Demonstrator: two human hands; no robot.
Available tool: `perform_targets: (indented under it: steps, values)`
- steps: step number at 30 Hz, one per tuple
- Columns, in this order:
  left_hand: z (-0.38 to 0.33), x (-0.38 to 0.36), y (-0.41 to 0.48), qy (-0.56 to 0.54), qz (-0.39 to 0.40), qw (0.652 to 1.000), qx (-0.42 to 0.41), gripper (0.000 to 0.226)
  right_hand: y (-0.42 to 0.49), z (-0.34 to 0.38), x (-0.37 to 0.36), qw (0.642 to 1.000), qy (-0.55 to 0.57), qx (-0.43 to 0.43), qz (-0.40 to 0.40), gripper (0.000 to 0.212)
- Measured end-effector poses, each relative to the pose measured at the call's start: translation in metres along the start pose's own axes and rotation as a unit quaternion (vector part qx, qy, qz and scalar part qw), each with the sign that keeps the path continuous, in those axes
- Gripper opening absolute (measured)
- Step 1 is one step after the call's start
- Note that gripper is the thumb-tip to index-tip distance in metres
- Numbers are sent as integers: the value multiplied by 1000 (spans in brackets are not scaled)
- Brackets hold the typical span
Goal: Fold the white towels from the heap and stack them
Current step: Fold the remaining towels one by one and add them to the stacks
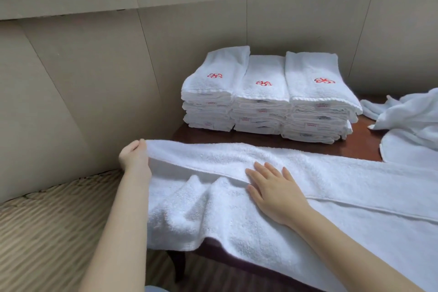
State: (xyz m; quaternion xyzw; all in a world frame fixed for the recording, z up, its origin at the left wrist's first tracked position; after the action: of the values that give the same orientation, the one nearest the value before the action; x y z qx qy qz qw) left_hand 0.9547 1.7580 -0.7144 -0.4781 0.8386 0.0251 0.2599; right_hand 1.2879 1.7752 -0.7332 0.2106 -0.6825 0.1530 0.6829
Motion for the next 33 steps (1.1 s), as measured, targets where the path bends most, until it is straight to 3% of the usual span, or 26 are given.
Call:
perform_targets:
  steps: [3, 7, 9, 11, 15, 20, 22, 24, 27, 30, 33]
  values:
    - [14, 21, 17, 156, 11, 987, 25, 32, -9, 4, 16, 996, -18, 21, -79, 34]
    - [0, 34, 15, 295, -15, 955, 6, 11, -14, 3, 25, 994, -26, 17, -103, 19]
    - [-9, 29, 4, 368, -10, 929, -38, 15, -15, 4, 27, 994, -38, 16, -102, 17]
    - [-13, 24, -5, 408, 11, 909, -85, 11, -19, 6, 36, 991, -39, 14, -129, 14]
    - [-17, 24, -12, 426, 13, 893, -145, 38, -26, 8, 44, 986, -35, 10, -161, 16]
    - [-15, 23, -12, 447, 19, 881, -155, 40, -35, 0, 60, 971, -15, -37, -237, 29]
    - [-16, 19, -15, 461, 31, 871, -164, 40, -32, 3, 55, 976, -41, -20, -212, 25]
    - [-16, 14, -19, 473, 44, 861, -183, 39, -26, 5, 37, 987, -66, 11, -144, 4]
    - [-10, 5, -30, 512, 74, 832, -202, 36, -31, -4, 23, 995, -21, 17, -96, 21]
    - [-4, -1, -42, 599, 86, 765, -222, 38, -46, -11, 13, 998, 2, 39, -57, 33]
    - [-14, -19, -68, 657, 99, 678, -315, 43, -68, -16, 5, 998, 6, 67, 16, 49]
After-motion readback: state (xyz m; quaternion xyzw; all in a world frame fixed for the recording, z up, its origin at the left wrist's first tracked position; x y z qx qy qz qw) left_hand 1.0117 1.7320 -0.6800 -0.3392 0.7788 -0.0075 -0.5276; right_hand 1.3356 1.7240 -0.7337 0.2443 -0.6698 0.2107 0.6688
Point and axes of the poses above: each hand's wrist, its own y-axis towards the middle knuckle, its own x-axis out of the back of the hand, z = x × y, the point moved 9 cm from there along y, towards the middle knuckle, and after that the axes turned 13 degrees about -y, right-handed, at the moved point
